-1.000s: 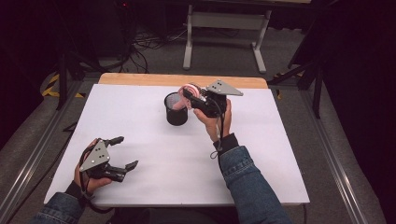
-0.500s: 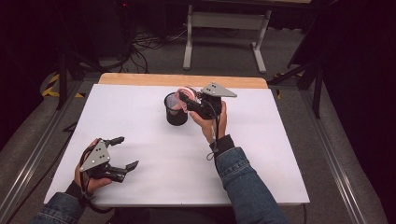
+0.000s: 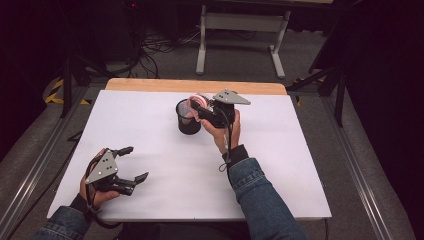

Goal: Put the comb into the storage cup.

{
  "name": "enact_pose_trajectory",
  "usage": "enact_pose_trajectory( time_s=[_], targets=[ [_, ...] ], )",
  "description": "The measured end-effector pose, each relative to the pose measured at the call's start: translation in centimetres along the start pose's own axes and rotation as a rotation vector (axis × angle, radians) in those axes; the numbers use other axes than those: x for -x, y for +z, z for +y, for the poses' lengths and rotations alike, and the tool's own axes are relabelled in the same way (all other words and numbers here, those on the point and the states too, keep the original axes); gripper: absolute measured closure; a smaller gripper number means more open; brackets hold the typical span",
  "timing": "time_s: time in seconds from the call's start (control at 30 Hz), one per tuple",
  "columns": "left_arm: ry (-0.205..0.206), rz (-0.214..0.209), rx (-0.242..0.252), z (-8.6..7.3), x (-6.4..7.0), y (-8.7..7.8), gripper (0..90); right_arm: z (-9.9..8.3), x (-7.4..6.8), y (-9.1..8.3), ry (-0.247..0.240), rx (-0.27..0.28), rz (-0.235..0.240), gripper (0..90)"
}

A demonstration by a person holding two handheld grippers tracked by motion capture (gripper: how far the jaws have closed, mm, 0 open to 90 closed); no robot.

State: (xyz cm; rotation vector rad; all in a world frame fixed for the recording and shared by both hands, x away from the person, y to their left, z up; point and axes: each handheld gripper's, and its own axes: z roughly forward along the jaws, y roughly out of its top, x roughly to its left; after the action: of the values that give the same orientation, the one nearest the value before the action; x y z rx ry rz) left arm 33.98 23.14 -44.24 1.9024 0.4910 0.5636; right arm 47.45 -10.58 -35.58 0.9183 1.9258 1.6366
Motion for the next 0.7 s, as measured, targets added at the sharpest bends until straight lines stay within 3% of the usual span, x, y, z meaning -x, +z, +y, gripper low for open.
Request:
enact_pose_trajectory(
  time_s=[0.47,0.7],
  targets=[
    [0.002,-0.002,-0.001,0.02,0.04,0.03,6.7,-0.30,0.03,0.27,0.005,0.005,-0.018,62.5],
    [0.003,-0.001,-0.001,0.04,0.05,0.06,6.8,-0.18,0.05,0.47,-0.019,-0.005,-0.036,61.7]
  ],
)
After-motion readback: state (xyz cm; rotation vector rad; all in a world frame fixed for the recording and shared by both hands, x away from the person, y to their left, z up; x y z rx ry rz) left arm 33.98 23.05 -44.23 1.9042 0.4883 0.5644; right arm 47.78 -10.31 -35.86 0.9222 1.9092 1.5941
